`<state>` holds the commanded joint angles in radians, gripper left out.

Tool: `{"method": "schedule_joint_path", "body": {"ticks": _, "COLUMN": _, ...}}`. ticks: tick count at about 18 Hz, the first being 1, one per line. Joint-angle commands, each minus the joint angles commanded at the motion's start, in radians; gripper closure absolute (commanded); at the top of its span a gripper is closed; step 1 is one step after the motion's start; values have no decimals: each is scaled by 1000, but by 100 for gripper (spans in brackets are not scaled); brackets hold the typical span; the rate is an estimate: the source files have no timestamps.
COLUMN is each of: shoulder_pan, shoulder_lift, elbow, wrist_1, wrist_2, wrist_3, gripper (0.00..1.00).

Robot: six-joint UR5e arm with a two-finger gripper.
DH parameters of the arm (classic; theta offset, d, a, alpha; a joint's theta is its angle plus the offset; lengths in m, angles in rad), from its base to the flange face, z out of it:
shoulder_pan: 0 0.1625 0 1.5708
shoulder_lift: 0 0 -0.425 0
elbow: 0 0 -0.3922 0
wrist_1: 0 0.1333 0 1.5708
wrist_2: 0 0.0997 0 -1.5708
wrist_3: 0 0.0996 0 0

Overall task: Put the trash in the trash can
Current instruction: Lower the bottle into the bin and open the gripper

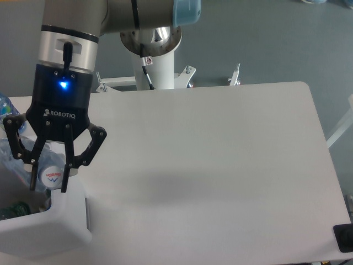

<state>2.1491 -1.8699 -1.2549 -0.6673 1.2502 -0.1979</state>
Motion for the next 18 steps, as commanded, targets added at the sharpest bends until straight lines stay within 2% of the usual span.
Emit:
{"method": "schedule_joint_path", "body": {"ticks": 5, "shoulder_pan": -21, "shoulder_lift": -46, "elbow": 18, "wrist_1": 2, "wrist_2": -2, "wrist_3": 77, "gripper": 78}}
{"method": "schedule_joint_path", "body": {"ticks": 12, "shoulder_pan": -38, "shoulder_lift": -61, "elbow": 5, "wrist_1": 2, "wrist_2": -3, "wrist_3": 132, "gripper": 77}}
{"method": "schedule_joint_path", "body": {"ticks": 13, "shoulder_pan": -47, "shoulder_lift": -63, "elbow": 5, "wrist_1": 2, "wrist_2": -3, "wrist_3": 132, "gripper": 73}}
{"method": "schedule_joint_path", "body": {"ticks": 14, "shoulder_pan": -52, "shoulder_lift": -63, "elbow": 5, "wrist_1": 2, "wrist_2": -3, "wrist_3": 132, "gripper": 61}}
{"method": "schedule_joint_path", "body": {"ticks": 16, "shoulder_pan": -51, "shoulder_lift": -61, "elbow": 8, "wrist_1": 0, "wrist_2": -3, "wrist_3": 137, "gripper": 16}}
{"method": "schedule_joint_path", "body": {"ticks": 17, "shoulder_pan": -51, "shoulder_lift": -60, "elbow": 6, "wrist_1": 0, "wrist_2": 0, "wrist_3": 141, "gripper": 0}}
{"method": "schedule_joint_path", "body": {"ticks": 18, "shoulder_pan": -51, "shoulder_lift": -54, "elbow": 5, "wrist_1": 0, "wrist_2": 3, "wrist_3": 143, "gripper": 0}}
